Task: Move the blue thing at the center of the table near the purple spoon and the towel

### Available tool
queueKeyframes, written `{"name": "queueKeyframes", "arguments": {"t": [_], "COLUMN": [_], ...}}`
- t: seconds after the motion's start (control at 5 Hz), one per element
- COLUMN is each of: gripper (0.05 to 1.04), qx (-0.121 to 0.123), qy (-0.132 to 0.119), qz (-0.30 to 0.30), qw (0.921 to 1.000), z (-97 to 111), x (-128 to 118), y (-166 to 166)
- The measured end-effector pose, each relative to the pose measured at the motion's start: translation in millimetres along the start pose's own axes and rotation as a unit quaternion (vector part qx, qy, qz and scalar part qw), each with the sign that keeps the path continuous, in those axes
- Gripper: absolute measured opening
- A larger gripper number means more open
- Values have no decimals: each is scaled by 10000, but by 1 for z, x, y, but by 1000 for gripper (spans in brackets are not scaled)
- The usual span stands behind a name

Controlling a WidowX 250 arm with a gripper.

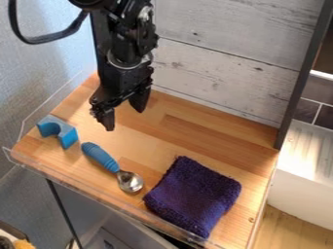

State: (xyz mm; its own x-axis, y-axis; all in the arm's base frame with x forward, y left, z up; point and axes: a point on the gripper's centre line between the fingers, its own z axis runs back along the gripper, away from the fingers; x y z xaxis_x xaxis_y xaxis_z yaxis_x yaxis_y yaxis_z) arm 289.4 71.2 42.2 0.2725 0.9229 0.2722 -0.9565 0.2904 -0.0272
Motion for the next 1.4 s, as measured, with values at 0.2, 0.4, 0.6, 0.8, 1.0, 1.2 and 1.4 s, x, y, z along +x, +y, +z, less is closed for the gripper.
{"name": "queueKeyframes", "arguments": {"t": [0.2, 0.4, 0.6, 0.8, 1.0, 1.2, 1.4], "gripper": [1000, 1000, 1000, 1000, 1000, 1000, 1000], "qx": [108, 197, 226, 331, 461, 493, 203], "qy": [80, 220, 204, 178, 201, 202, 96], "qz": [-21, 666, 1143, 1592, 1787, 1916, 1864], "qw": [9999, 9973, 9930, 9865, 9826, 9800, 9822], "z": [-7, -17, -24, -32, -50, -66, -71], "x": [-4, 19, 37, 62, 79, 91, 96], "y": [2, 23, 38, 60, 75, 83, 76]}}
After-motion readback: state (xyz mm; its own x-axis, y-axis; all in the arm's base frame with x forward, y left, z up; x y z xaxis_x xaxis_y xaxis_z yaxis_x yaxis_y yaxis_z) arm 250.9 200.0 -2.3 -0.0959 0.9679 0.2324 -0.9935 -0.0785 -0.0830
